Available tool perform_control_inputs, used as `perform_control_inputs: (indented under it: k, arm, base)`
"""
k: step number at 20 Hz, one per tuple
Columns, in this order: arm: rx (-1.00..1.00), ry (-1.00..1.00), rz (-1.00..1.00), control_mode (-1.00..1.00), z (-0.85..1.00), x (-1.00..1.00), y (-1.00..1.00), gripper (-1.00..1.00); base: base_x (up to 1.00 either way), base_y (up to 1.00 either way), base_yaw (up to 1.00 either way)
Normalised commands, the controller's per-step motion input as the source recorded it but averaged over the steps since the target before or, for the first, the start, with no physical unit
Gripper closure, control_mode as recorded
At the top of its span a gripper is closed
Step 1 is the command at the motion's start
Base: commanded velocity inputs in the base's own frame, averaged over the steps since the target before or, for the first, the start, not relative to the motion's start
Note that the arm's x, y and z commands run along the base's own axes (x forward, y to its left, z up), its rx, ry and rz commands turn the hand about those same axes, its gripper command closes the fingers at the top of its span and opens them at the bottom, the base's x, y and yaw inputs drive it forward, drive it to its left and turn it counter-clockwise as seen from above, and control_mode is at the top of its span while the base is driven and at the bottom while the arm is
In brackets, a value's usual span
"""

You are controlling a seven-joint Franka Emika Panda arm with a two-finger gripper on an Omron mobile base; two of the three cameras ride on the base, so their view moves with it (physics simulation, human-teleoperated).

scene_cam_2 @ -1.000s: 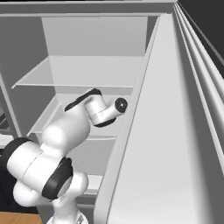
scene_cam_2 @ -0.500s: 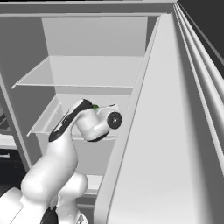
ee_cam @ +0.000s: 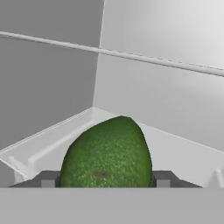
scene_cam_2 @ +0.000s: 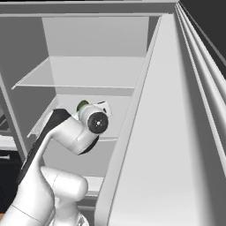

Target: Place one avocado and one chicken drumstick in each tupperware on the nearby counter, to pack two identical lunches.

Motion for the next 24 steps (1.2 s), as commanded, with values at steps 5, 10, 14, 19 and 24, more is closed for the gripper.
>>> perform_control_inputs:
  k: [5,10,14,19,24]
  arm:
    - [0.00,0.11,-0.04,-1.00,0.65,-0.95,0.00,1.00]
    - [0.00,0.20,-0.09,-1.00,0.69,-0.66,0.00,1.00]
    - [-0.04,0.20,-0.09,-1.00,0.48,-0.45,0.02,1.00]
    - [-0.09,0.15,-0.07,-1.00,0.05,-0.31,0.02,1.00]
    - [-0.01,0.08,-0.02,-1.00,0.00,-0.48,0.02,1.00]
  base:
    - [0.00,0.00,0.00]
    - [0.00,0.00,0.00]
    - [0.00,0.00,0.00]
    - [0.00,0.00,0.00]
    - [0.00,0.00,0.00]
